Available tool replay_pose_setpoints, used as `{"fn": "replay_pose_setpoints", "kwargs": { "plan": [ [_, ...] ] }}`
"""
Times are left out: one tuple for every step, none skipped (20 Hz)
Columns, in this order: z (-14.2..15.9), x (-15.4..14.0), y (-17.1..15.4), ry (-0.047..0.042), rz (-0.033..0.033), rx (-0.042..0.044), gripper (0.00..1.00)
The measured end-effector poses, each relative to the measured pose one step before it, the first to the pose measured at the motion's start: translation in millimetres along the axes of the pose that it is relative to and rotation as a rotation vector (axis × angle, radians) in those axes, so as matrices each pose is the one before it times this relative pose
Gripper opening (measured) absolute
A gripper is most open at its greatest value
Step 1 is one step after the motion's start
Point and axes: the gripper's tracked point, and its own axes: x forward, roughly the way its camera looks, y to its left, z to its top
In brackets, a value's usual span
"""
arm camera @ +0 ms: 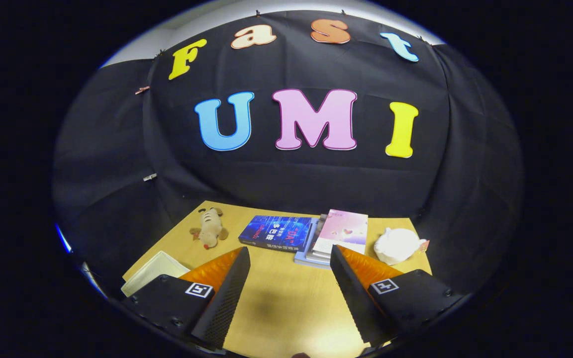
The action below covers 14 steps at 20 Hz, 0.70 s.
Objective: Open the storage box then place both shoes into the box .Put the left shoe in first, then the right shoe, with the right side of both shoes facing outward in a uniform manner.
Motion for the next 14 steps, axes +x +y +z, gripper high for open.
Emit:
{"fn": "replay_pose_setpoints", "kwargs": {
  "plan": [
    [0.71, -5.14, -6.53, -0.0202, -0.00362, -0.01771, 0.99],
    [1.05, -5.21, -6.58, -0.0174, -0.0021, -0.01329, 0.99],
    [0.06, -5.32, -4.9, -0.01692, 0.00013, -0.01167, 0.99],
    [-0.55, -5.08, -5.36, -0.01135, 0.00314, -0.00599, 0.99],
    [-1.33, -5.1, -3.84, -0.00666, 0.00544, 0.00121, 0.99],
    [-1.34, -4.86, -2.74, -0.00217, 0.01469, 0.00647, 0.99],
    [-3.11, -2.69, -3.99, 0.00444, 0.00994, 0.00198, 0.99],
    [-1.39, -1.79, -7.41, 0.00131, 0.00267, -0.0004, 0.98],
    [0.37, -0.58, -7.64, -0.00118, 0.00035, 0.00068, 0.98],
    [0.89, -1.84, -6.25, -0.00425, 0.00152, 0.00263, 0.98],
    [0.89, -1.01, -5.56, -0.00413, -0.00197, 0.00341, 0.98],
    [-0.26, -0.28, -4.87, 0.00082, 0.00013, 0.00441, 0.98],
    [-0.09, -0.44, -1.93, -0.00301, 0.00561, 0.00391, 0.98],
    [0.19, 0.75, -2.46, -0.00267, 0.00131, -0.00163, 0.98]
  ]
}}
